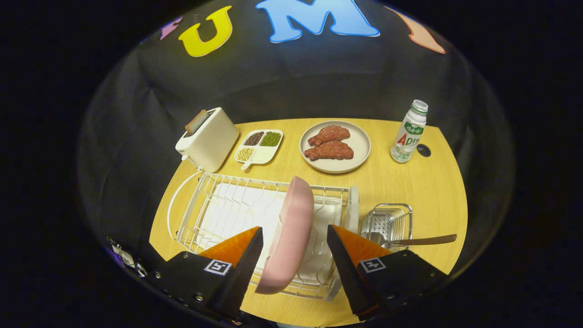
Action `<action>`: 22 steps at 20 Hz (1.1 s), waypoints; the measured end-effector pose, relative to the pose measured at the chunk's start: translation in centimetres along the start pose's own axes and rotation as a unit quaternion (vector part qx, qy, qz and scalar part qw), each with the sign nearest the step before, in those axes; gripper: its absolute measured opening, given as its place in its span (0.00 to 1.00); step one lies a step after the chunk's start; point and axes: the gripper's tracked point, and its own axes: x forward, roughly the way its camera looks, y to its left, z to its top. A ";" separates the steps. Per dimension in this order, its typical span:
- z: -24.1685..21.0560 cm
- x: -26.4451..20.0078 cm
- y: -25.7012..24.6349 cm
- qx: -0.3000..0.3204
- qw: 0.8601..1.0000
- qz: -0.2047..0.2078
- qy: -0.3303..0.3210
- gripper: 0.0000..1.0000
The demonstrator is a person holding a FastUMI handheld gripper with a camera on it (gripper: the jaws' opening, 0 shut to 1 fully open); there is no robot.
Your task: Take the plate from the dish rack, then take the spoon from the basket and place it into the plate.
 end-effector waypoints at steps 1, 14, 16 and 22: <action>-0.3 0.5 0.1 0.002 1.000 0.000 0.015 0.82; -2.4 1.2 -1.7 -0.033 0.990 -0.072 0.113 0.38; -2.1 1.0 -2.0 -0.048 0.987 -0.088 0.125 0.38; -0.8 0.1 -2.6 -0.106 0.975 -0.127 0.147 0.38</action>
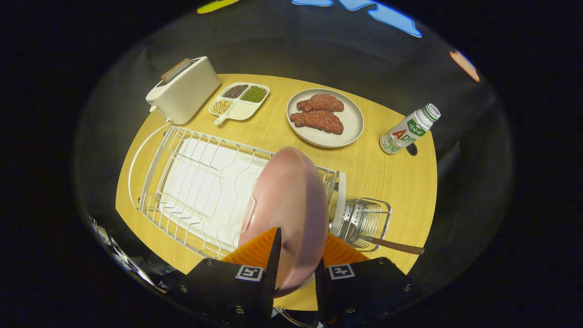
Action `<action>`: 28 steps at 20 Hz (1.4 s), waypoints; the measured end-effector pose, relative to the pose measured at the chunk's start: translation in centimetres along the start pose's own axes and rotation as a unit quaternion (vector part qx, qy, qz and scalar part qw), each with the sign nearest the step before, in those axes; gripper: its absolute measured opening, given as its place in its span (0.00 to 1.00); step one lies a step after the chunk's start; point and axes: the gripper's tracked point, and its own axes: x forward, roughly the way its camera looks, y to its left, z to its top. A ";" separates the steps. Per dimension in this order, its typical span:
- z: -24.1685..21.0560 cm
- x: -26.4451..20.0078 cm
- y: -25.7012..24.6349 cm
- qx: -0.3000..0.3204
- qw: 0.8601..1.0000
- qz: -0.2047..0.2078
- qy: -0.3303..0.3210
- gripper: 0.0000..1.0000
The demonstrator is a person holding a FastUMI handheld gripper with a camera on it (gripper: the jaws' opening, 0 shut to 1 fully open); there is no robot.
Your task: Take the plate from the dish rack, then take the spoon from the basket and place it into the plate.
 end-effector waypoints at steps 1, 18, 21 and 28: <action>0.0 0.0 0.0 -0.007 1.000 -0.005 0.004 0.38; 3.6 -1.6 -0.1 -0.118 0.990 -0.076 -0.002 0.32; 4.0 -1.6 0.0 -0.133 0.988 -0.081 -0.003 0.32; 4.6 -1.7 0.1 -0.163 0.983 -0.084 -0.007 0.31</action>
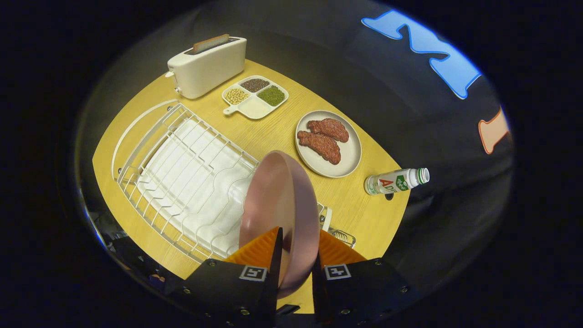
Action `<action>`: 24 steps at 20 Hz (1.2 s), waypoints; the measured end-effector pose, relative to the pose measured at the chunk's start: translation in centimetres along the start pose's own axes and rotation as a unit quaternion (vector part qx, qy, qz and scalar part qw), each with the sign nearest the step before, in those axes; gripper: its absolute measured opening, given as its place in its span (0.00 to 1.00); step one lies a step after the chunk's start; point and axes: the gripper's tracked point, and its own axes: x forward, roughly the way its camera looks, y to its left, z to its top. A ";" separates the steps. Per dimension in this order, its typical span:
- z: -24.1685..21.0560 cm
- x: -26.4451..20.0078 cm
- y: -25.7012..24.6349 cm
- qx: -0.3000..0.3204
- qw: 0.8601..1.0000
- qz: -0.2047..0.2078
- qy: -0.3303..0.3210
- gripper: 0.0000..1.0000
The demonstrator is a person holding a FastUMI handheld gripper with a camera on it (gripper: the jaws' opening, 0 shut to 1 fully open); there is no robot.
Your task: Take the plate from the dish rack, then take the spoon from the basket and place it into the plate.
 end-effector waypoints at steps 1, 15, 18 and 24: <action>0.1 0.0 0.0 -0.007 1.000 0.000 -0.003 0.31; -0.9 -2.6 -1.4 0.029 0.999 0.026 -0.034 0.24; -3.1 -4.9 -1.7 0.083 0.993 0.073 -0.049 0.24; -9.0 -8.0 -1.0 0.211 0.959 0.174 -0.078 0.24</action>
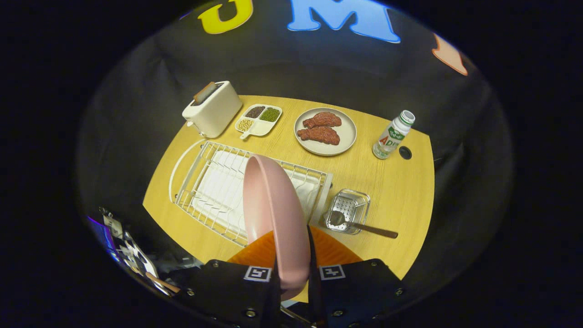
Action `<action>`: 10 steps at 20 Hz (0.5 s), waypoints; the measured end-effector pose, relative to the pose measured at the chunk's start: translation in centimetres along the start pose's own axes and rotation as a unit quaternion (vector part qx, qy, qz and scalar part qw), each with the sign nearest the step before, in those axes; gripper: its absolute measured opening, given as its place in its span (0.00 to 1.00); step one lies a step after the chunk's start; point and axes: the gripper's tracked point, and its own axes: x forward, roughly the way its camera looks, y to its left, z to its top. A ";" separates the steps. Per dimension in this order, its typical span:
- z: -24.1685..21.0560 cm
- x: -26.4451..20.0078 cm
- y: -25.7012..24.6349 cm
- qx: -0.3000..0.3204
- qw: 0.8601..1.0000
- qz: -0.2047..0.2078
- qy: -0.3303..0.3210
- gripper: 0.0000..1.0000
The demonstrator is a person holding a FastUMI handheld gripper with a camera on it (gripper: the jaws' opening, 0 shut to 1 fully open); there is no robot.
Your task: Take the plate from the dish rack, then take the spoon from the basket and place it into the plate.
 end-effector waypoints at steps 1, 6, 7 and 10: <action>-1.4 -0.5 0.0 0.019 1.000 0.017 -0.003 0.24; -9.7 -0.7 -0.1 0.087 0.994 0.070 -0.005 0.24; -11.6 -0.5 -0.2 0.098 0.992 0.077 -0.001 0.24; -16.2 0.8 0.5 0.154 0.981 0.114 0.013 0.24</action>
